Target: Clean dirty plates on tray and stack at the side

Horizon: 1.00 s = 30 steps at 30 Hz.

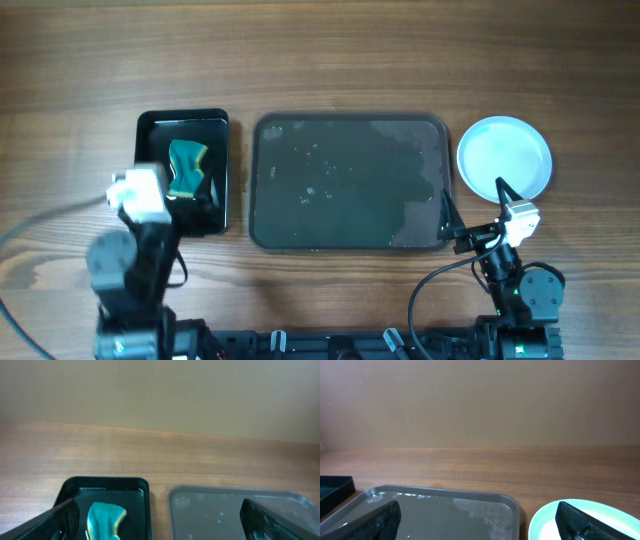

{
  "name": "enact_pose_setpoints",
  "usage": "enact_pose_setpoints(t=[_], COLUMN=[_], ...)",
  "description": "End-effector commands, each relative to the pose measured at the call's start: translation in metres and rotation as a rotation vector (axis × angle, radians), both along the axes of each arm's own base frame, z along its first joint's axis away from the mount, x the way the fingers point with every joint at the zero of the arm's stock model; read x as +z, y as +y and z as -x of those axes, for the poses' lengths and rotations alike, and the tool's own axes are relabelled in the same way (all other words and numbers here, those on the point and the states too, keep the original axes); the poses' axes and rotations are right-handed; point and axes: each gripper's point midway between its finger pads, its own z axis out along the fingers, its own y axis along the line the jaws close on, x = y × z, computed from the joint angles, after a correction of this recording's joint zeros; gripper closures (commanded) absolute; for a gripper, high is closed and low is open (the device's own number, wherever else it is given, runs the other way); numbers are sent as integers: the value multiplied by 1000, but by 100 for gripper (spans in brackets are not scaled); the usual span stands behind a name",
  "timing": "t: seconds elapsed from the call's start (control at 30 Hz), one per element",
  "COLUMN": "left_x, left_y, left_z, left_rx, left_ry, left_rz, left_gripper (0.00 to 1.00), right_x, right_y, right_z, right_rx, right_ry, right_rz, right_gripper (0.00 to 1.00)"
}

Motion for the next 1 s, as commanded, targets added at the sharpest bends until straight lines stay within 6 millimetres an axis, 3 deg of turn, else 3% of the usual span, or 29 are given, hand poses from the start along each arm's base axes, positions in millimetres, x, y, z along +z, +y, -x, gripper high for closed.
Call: enact_pose_setpoints(t=[0.0, 0.33, 0.6, 0.97], left_x=[-21, -44, -81, -81], left_y=[-1, 1, -1, -1], left_z=[12, 14, 13, 13], left_rx=[2, 34, 15, 15], left_ry=[-107, -275, -171, -171], left_rz=[-21, -89, -107, -107], left_gripper=[0, 0, 0, 0], right_x=[2, 2, 2, 2], right_y=[-1, 0, -1, -1], right_z=[0, 0, 0, 0], right_rx=[-5, -4, -5, -5], right_ry=[-7, -7, -7, -6], right_rz=[-12, -12, -12, -12], right_gripper=[0, 0, 0, 0])
